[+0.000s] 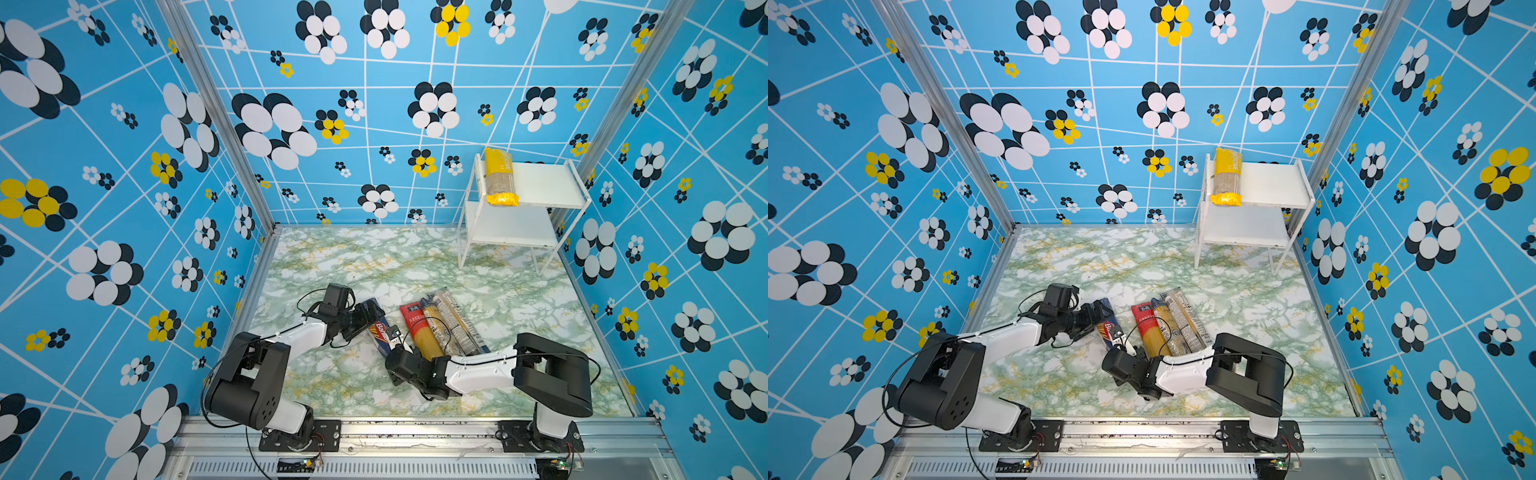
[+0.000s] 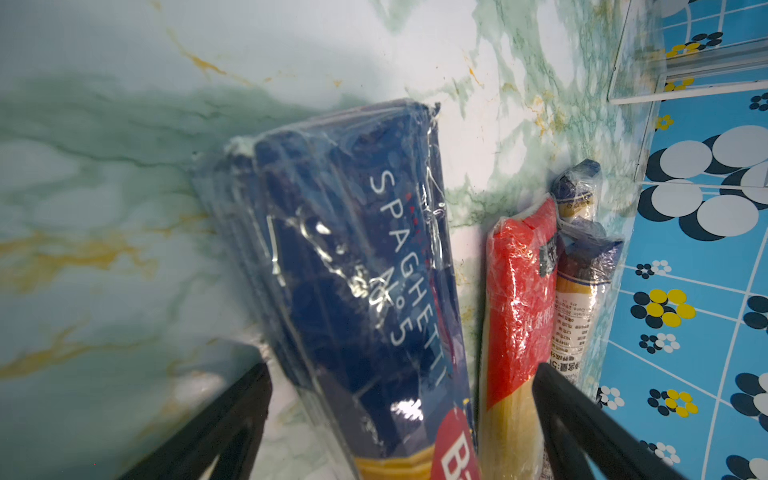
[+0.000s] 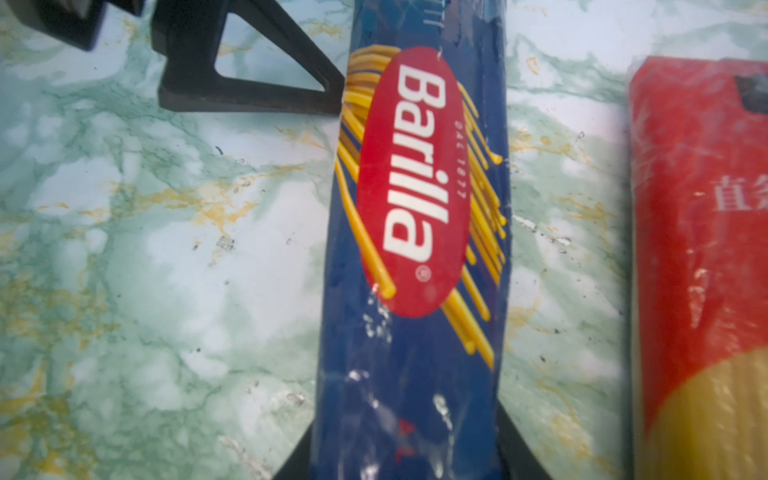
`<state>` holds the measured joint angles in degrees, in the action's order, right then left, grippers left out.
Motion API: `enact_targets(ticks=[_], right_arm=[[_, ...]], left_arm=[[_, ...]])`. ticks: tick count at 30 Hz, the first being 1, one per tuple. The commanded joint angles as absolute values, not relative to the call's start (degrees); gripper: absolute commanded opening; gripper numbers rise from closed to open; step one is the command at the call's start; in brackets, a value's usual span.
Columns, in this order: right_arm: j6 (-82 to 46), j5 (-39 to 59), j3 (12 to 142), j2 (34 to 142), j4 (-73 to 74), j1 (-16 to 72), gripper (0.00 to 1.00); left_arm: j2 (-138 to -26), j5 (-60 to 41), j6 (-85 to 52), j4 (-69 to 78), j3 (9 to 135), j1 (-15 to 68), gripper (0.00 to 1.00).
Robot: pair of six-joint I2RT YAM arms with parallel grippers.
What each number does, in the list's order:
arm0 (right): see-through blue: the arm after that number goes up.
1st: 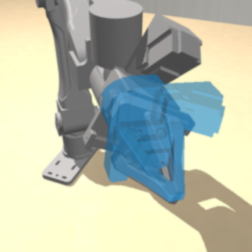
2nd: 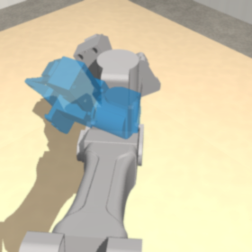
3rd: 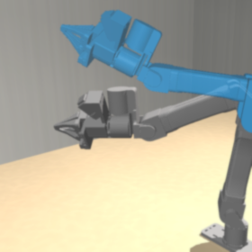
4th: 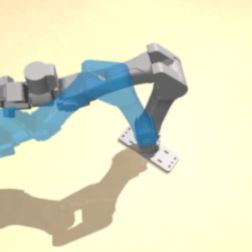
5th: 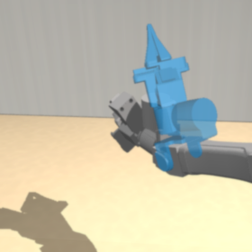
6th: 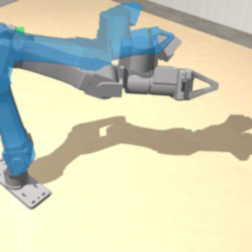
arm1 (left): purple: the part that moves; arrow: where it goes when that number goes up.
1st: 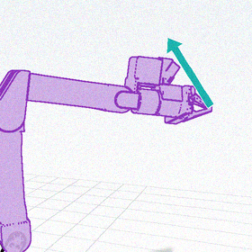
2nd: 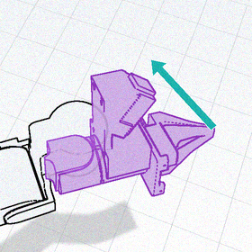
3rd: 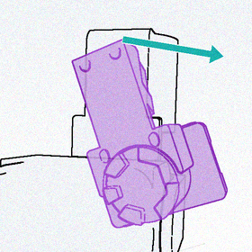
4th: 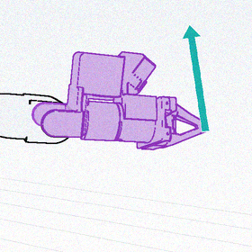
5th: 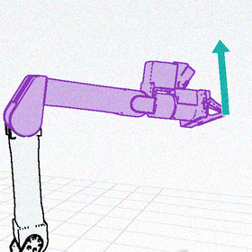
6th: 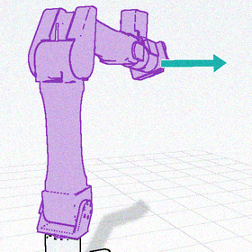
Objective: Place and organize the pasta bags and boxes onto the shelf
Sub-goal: 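Close the right gripper on the Barilla box and lift it while the left gripper withdraws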
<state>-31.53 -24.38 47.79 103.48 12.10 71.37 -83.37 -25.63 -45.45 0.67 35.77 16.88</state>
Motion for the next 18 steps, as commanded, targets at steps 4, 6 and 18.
enact_targets(ticks=[4,6,18], right_arm=[[-30.21,-24.87,44.45,98.59,8.89,70.07,0.0],[-29.64,-25.05,44.67,96.69,7.6,69.71,0.0],[-24.49,-30.06,43.67,85.01,8.2,68.17,0.0]], left_arm=[[-75.43,-22.45,-42.86,-7.46,38.11,16.12,0.99],[-74.02,-22.15,-42.5,-8.58,38.07,15.67,0.99],[-71.54,-23.11,-42.37,-8.88,36.6,13.84,0.99]])
